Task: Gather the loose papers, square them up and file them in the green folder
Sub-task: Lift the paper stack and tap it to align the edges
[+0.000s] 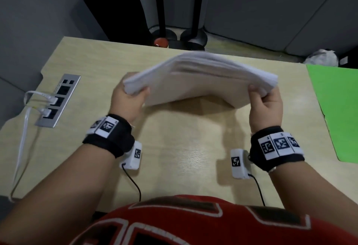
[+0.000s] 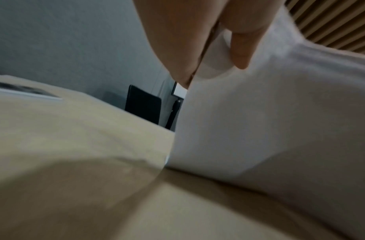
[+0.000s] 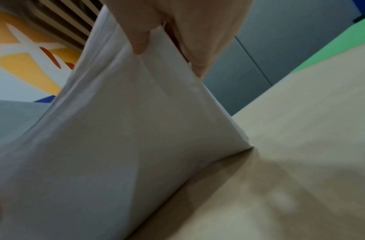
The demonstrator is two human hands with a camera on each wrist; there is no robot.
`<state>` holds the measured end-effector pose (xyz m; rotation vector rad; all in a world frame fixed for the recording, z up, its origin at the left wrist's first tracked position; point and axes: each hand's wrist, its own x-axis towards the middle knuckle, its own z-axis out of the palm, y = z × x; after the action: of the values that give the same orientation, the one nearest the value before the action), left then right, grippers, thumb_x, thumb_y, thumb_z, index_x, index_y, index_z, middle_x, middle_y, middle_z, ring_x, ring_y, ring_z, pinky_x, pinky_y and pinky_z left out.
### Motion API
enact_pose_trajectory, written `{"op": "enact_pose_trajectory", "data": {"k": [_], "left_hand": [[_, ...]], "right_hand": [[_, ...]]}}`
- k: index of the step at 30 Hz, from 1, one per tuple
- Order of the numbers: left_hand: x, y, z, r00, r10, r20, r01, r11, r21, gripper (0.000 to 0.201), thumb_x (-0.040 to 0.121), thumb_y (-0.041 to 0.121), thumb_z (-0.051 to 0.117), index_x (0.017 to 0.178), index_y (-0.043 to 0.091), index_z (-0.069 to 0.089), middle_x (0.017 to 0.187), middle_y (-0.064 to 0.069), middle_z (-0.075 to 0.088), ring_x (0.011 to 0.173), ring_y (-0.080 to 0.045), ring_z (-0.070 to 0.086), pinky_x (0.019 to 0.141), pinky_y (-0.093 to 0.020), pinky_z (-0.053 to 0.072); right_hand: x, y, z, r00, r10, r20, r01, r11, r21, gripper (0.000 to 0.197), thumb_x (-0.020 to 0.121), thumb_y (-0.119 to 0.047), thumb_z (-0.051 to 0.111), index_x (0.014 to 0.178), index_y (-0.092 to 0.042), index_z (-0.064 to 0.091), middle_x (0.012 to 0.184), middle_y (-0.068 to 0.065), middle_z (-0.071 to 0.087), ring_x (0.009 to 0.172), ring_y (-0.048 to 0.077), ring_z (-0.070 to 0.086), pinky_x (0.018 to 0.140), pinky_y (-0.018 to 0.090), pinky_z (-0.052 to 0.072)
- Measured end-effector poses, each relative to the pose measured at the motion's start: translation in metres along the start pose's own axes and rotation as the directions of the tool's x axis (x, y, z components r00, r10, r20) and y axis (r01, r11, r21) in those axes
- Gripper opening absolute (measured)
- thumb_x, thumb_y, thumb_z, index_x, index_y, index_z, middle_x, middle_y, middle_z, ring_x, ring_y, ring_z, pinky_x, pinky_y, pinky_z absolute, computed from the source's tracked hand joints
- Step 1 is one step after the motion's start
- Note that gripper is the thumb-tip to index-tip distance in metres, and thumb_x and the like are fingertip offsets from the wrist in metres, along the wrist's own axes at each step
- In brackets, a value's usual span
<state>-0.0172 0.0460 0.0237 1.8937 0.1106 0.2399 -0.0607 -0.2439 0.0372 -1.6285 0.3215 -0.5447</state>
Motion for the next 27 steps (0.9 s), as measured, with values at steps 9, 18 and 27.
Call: {"op": "enact_pose_trajectory", "data": {"k": [9, 18, 27], "left_hand": [[0.002, -0.011, 0.005, 0.989, -0.149, -0.016, 0.150, 0.988, 0.038, 0.021, 0.081, 0.006, 0.069, 0.097, 0.017, 0.062, 0.089, -0.001, 0.065, 0.077, -0.008, 0.061, 0.062, -0.008, 0.043], [0.011, 0.026, 0.002, 0.997, -0.003, -0.077, -0.010, 0.987, -0.159, 0.027, 0.085, 0.007, 0.067, 0.106, 0.023, 0.062, 0.097, 0.014, 0.068, 0.085, 0.009, 0.065, 0.076, -0.014, 0.050], [0.000, 0.028, 0.007, 0.995, 0.051, -0.085, -0.066, 0.981, -0.184, 0.038, 0.079, 0.011, 0.073, 0.107, 0.031, 0.057, 0.104, 0.012, 0.066, 0.098, 0.000, 0.065, 0.083, -0.018, 0.052]], "right_hand": [[0.012, 0.019, -0.007, 0.978, 0.166, 0.127, -0.117, 0.940, -0.322, 0.023, 0.091, -0.016, 0.062, 0.113, -0.010, 0.063, 0.095, 0.000, 0.062, 0.084, 0.011, 0.058, 0.060, 0.008, 0.039], [0.012, -0.014, 0.006, 0.996, 0.086, -0.017, -0.085, 0.996, 0.017, 0.016, 0.094, -0.010, 0.057, 0.093, -0.026, 0.060, 0.084, -0.012, 0.065, 0.069, -0.013, 0.061, 0.063, 0.009, 0.047], [0.004, -0.007, 0.008, 0.998, -0.014, -0.064, 0.014, 1.000, 0.001, 0.025, 0.090, -0.010, 0.064, 0.108, -0.024, 0.052, 0.094, -0.015, 0.060, 0.078, -0.015, 0.058, 0.071, 0.008, 0.047]]}}
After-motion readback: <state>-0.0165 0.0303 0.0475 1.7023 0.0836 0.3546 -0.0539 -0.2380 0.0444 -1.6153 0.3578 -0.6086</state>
